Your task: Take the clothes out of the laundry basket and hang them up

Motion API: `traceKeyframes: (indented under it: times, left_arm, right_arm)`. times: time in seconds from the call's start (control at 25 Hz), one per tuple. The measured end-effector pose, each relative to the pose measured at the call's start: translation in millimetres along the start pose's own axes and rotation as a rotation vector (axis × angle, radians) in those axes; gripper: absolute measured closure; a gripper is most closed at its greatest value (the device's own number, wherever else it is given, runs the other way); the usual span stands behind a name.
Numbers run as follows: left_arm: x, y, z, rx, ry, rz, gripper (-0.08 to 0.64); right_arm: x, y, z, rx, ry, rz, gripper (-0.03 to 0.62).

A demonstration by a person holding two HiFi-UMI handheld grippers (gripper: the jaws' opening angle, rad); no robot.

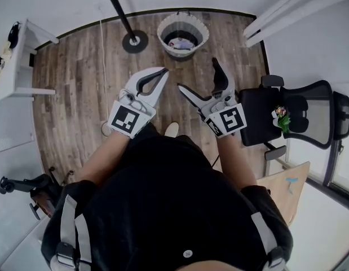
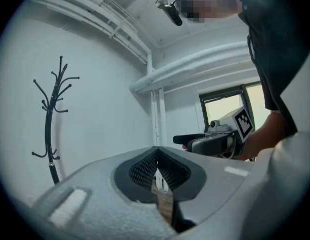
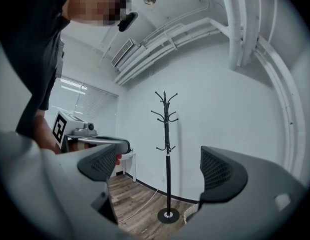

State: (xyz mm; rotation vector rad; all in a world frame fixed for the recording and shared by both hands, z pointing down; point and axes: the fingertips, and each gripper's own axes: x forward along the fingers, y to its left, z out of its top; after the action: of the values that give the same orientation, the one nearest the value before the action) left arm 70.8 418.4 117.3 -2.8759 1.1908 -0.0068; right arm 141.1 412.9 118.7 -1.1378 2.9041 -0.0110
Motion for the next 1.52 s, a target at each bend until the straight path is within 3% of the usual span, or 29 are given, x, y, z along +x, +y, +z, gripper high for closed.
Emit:
traceKeyframes:
  times: [0.44,0.6,0.76,0.92,1.08,1.32,1.52]
  left_arm:
    - [76,70,-23,-0.02,-0.002,-0.025,0.558]
    - [114,123,-36,-0.02,-0.007,-0.041,0.558]
    - [149,181,-50,0.034,0.019,-0.079,0.558]
    - [173,246,-64,-0.039,0.021,-0.078,0.558]
    - [200,303,-80,-0.041,0.012,-0.078,0.557]
    - [244,335,-111,-0.068,-0.008,-0.094,0.557]
    - [291,347,-183,-0.085,0.059,-0.083,0.557]
  right_arm:
    - [56,-81,-22,0.002,0.022,-0.066,0.089]
    - [107,-119,-36,-0.005,0.061,-0.081,0.086]
    - [169,-158,-47,0.01,0.092,-0.096,0.084]
    - [228,-187,-57,0.013,0.096,-0.123,0.084]
    - [268,-217,-74,0.012,0.093,-0.181,0.086]
    - [286,-266,-128,0.027,0.178,-0.214,0.094]
    - [298,-318,-219,0.068,0.281,-0.187,0.113]
